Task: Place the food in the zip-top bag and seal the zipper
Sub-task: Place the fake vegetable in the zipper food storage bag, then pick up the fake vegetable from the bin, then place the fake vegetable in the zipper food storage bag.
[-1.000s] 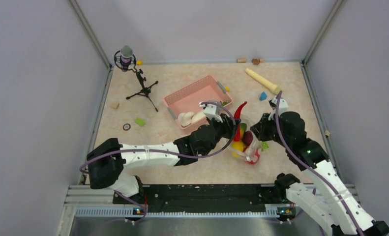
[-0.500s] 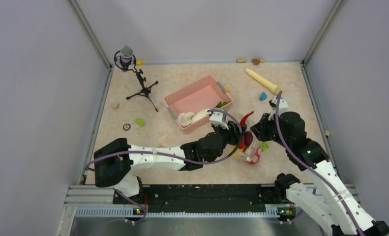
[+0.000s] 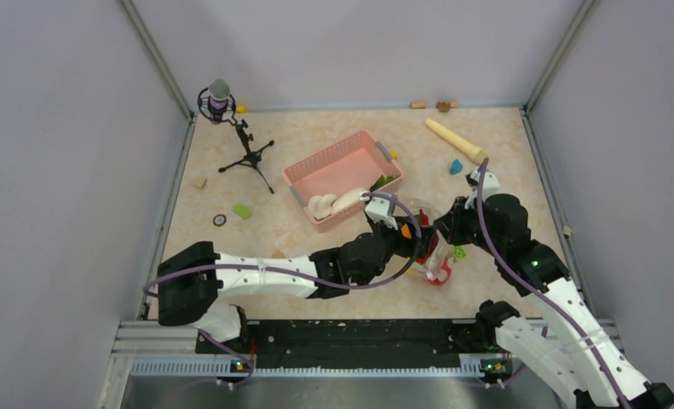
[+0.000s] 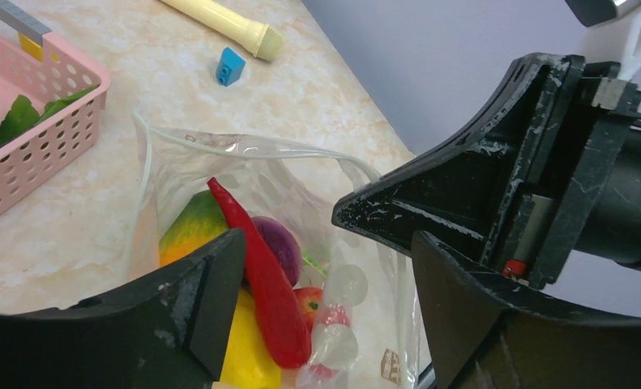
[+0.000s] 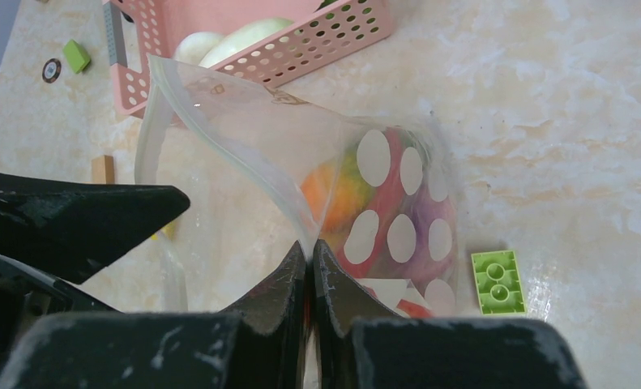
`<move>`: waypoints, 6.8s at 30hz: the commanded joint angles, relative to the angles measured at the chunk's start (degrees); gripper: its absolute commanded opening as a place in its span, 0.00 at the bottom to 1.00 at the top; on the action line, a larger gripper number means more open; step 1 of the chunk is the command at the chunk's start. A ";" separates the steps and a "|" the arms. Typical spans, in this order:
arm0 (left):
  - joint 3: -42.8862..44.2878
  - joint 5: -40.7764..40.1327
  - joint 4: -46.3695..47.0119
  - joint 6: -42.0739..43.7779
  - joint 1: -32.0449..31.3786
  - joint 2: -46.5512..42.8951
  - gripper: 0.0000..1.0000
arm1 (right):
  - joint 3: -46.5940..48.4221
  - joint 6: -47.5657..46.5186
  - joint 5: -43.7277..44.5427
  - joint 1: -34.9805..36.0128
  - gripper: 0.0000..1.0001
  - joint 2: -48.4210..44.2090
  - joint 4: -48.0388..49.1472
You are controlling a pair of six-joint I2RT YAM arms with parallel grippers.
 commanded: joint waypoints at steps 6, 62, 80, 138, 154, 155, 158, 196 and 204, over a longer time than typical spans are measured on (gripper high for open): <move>3.57 -5.46 -16.04 6.35 -0.17 -10.81 0.97 | 0.13 0.50 -0.24 -0.14 0.05 -1.20 2.30; 36.54 56.94 -60.06 63.99 50.30 19.95 0.92 | -0.23 0.47 2.91 -0.15 0.05 -0.90 2.08; 40.22 62.78 -65.10 67.01 49.57 28.46 0.87 | -0.49 0.37 3.06 -0.13 0.05 -0.79 2.31; 36.37 53.78 -45.95 46.94 46.18 4.71 0.26 | -0.71 0.91 4.36 -0.13 0.05 -0.31 2.21; 13.73 62.60 -25.03 10.05 40.54 -20.49 0.10 | -1.24 1.57 4.36 -0.18 0.05 -0.29 2.39; 13.40 63.46 -26.44 8.80 39.60 -21.24 0.10 | -1.27 1.61 4.36 -0.12 0.05 -0.34 2.41; 11.39 62.04 -29.55 5.56 35.84 -23.44 0.10 | -1.22 1.70 4.36 -0.12 0.05 -0.44 2.49; 17.82 65.67 -56.48 -11.48 19.01 -5.82 0.00 | -1.52 0.62 -1.05 -0.15 0.05 -0.73 3.75; 27.67 54.36 -65.05 -11.54 19.98 2.00 0.00 | -1.77 0.33 -3.55 -0.12 0.05 -0.82 4.28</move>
